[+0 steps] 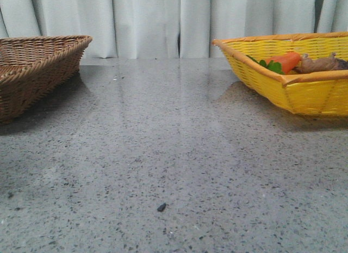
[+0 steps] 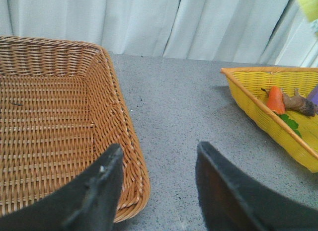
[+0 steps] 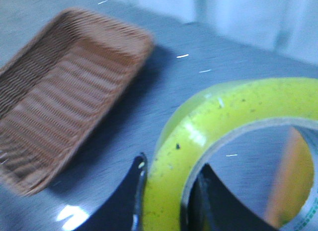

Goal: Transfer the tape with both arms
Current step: 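Lift the tape roll out and set it on the table between baskets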

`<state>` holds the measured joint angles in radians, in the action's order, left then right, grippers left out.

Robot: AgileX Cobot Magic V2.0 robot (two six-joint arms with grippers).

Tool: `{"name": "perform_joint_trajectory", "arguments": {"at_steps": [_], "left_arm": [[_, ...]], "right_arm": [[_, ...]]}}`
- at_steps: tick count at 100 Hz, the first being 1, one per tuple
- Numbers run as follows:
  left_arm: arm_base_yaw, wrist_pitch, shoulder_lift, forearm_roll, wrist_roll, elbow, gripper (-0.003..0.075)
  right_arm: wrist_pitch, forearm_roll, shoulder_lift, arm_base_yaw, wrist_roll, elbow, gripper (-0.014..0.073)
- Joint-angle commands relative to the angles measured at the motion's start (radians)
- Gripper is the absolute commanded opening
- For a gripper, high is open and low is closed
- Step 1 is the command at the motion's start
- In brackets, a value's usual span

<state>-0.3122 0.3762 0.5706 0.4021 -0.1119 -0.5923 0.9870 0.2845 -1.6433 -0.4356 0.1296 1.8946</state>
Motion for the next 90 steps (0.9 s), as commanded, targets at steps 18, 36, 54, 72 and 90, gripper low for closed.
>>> {"name": "perform_joint_trajectory", "arguments": {"at_steps": [18,36,54,72,90], "left_arm": [[-0.009,-0.042,0.008,0.019,0.001,-0.037,0.0315],[-0.009,0.009,0.008,0.019,0.001,-0.037,0.0315],[-0.009,0.016,0.008,0.019,0.001,-0.037,0.0315],[-0.009,-0.013,0.008,0.021,-0.039,-0.037,0.0315],[-0.009,-0.011,0.060,0.021,-0.042,-0.114,0.0313]], "right_arm": [[-0.031,-0.101,-0.182,-0.151,-0.003,0.030,-0.0055],[-0.029,-0.169,-0.271,-0.151,-0.051,0.030,0.0006],[-0.020,-0.184,-0.267,-0.151,-0.050,0.030,0.0370],[0.020,-0.173,-0.185,-0.151,-0.050,0.032,0.0476],[0.144,-0.162,0.008,-0.151,-0.050,0.030,0.0129]]}}
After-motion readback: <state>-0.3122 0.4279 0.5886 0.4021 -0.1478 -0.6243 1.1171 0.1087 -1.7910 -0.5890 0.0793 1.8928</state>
